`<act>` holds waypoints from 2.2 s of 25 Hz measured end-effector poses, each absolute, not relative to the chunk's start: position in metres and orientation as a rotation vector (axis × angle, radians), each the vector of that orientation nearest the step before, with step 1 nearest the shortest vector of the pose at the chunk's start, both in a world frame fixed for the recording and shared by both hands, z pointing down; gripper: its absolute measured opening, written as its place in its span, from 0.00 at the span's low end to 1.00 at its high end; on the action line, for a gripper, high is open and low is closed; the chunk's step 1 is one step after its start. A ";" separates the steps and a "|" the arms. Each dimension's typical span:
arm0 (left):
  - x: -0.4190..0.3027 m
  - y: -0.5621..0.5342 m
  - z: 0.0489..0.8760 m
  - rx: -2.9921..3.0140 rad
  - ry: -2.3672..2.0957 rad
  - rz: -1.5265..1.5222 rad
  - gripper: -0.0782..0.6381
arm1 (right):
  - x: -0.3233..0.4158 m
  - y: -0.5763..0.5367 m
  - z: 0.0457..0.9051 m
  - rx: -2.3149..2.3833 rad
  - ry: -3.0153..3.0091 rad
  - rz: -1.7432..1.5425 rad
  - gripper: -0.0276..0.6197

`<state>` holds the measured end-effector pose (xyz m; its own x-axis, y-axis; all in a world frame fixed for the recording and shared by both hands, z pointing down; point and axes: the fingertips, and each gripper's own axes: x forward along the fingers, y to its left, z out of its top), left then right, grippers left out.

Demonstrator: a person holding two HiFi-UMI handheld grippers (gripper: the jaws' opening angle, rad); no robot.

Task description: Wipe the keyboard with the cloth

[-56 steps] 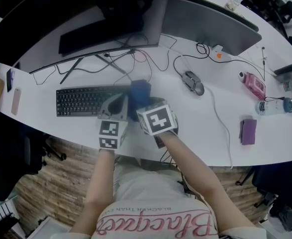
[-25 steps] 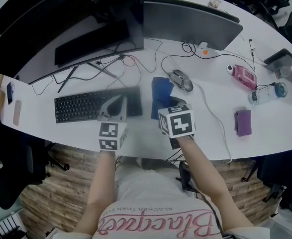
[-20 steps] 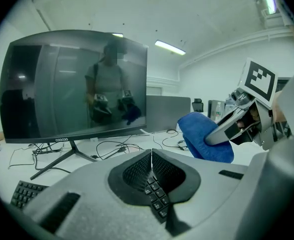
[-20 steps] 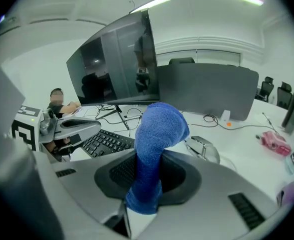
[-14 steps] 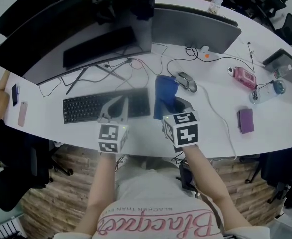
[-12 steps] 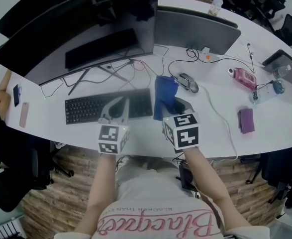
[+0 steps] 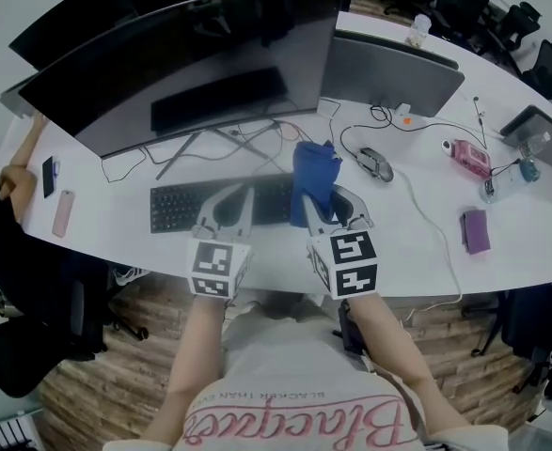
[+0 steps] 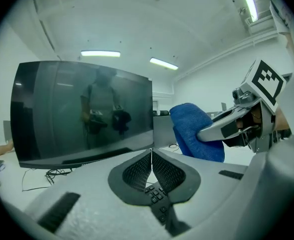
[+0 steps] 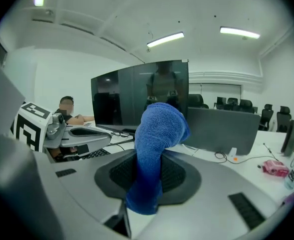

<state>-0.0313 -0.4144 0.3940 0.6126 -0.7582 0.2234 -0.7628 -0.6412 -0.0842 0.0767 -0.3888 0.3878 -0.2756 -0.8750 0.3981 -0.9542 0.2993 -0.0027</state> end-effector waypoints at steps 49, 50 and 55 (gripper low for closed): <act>-0.161 -0.326 0.302 3.018 -1.482 -0.040 0.12 | -0.122 -0.314 0.319 1.647 -2.571 -0.139 0.18; -0.161 -0.326 0.302 3.027 -1.480 -0.035 0.12 | -0.123 -0.314 0.319 1.648 -2.570 -0.136 0.19; -0.162 -0.328 0.300 3.029 -1.477 -0.036 0.12 | -0.124 -0.315 0.319 1.653 -2.561 -0.128 0.18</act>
